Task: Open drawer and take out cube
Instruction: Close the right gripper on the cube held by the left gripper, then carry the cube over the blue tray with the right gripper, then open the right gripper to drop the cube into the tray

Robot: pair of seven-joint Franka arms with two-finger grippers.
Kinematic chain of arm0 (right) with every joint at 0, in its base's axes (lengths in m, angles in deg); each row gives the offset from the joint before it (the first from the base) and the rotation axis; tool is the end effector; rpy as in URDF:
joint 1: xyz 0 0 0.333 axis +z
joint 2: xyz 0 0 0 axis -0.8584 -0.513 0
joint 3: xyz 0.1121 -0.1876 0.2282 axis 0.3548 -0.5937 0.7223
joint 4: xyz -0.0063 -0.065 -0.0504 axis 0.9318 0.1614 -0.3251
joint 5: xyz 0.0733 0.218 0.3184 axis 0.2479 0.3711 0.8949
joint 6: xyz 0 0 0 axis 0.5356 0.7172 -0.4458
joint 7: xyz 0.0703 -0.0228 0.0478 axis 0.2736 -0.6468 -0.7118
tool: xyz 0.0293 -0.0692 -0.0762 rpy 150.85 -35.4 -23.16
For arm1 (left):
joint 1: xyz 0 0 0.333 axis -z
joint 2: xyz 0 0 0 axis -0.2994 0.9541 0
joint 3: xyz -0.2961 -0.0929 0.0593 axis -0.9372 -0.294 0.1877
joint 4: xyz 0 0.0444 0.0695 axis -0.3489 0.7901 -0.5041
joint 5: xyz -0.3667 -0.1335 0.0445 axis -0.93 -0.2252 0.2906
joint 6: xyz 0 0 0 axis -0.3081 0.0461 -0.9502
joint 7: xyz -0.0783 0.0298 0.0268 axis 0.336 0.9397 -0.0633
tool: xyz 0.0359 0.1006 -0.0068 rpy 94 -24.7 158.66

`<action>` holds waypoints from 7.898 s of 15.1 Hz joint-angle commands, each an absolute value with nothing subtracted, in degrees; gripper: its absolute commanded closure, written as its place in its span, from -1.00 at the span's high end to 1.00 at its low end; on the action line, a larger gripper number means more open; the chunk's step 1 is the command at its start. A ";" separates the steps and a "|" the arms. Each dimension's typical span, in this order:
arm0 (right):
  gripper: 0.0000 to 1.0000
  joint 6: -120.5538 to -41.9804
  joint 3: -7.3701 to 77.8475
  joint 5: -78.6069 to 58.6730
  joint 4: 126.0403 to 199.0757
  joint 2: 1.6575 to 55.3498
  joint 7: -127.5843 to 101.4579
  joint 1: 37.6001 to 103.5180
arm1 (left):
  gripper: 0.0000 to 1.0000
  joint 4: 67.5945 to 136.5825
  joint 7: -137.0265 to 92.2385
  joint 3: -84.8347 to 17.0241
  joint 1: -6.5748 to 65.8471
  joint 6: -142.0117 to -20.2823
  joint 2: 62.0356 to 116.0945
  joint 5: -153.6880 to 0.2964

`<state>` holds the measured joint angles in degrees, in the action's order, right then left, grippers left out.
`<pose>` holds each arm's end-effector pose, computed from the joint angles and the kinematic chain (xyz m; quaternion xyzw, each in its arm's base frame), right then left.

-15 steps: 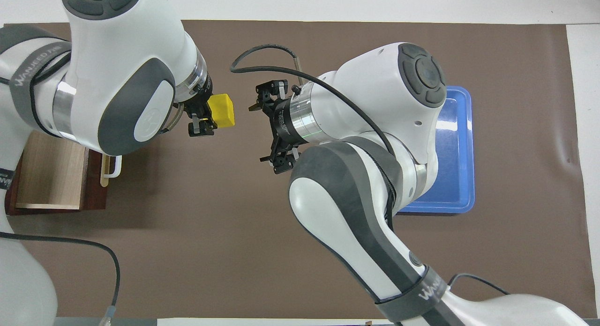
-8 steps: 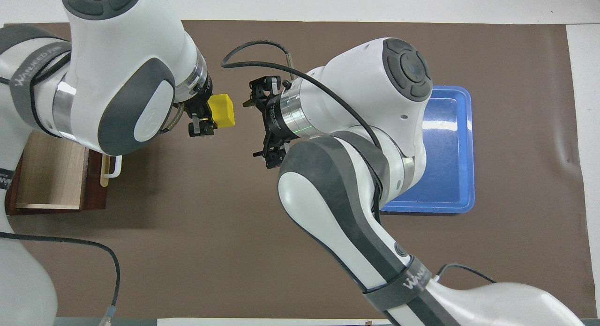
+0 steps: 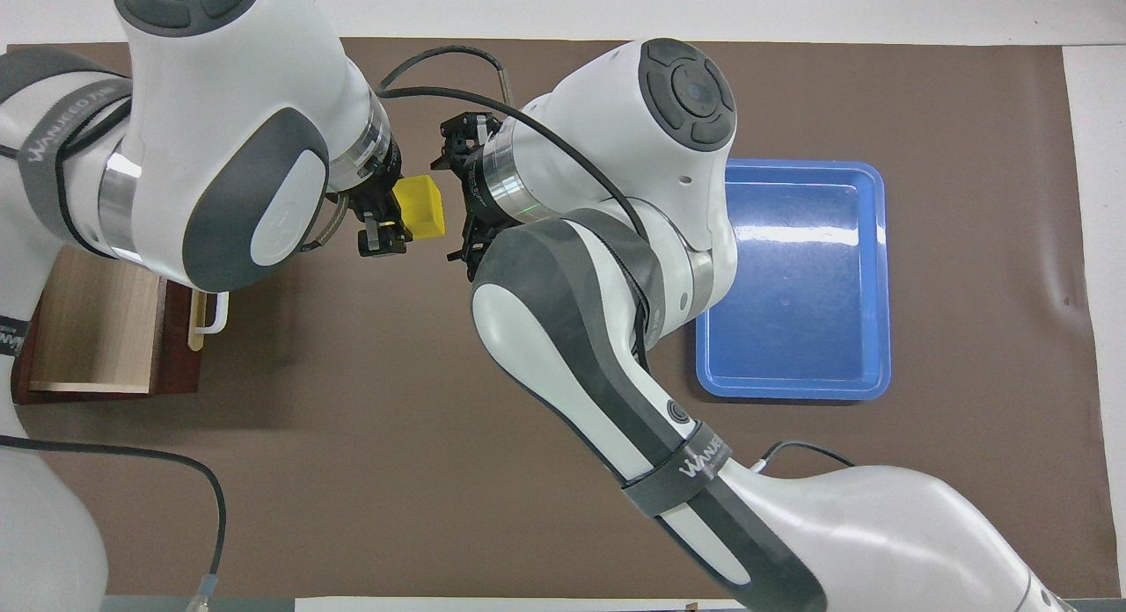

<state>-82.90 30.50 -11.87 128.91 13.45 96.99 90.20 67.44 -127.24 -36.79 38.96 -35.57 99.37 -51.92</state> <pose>0.6096 0.4235 0.5116 -0.7390 0.6081 0.1656 0.2381 0.5904 -0.2944 0.5425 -0.6869 -0.7262 0.0256 0.0101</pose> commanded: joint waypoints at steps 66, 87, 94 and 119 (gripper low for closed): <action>-1.00 -80.75 31.11 -3.91 127.80 13.78 98.38 80.42 | 1.00 66.98 -128.60 -35.98 39.92 -36.72 99.48 -52.53; -1.00 -70.72 30.68 3.65 151.88 19.06 57.70 51.32 | 1.00 82.25 -93.97 -35.80 23.49 -48.30 93.60 -52.09; -1.00 -69.05 30.24 2.78 154.25 17.39 49.61 47.10 | 1.00 101.08 -90.19 -35.54 19.35 -64.93 86.65 -48.92; 1.00 -68.97 26.28 -1.09 155.75 14.84 42.57 46.48 | 1.00 102.49 -79.65 -35.54 9.61 -65.72 85.86 -45.76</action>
<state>-69.71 26.03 0.20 157.08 14.77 40.64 46.76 101.24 -82.57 -35.29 12.14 -64.79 87.19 -47.20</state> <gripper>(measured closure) 0.004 0.000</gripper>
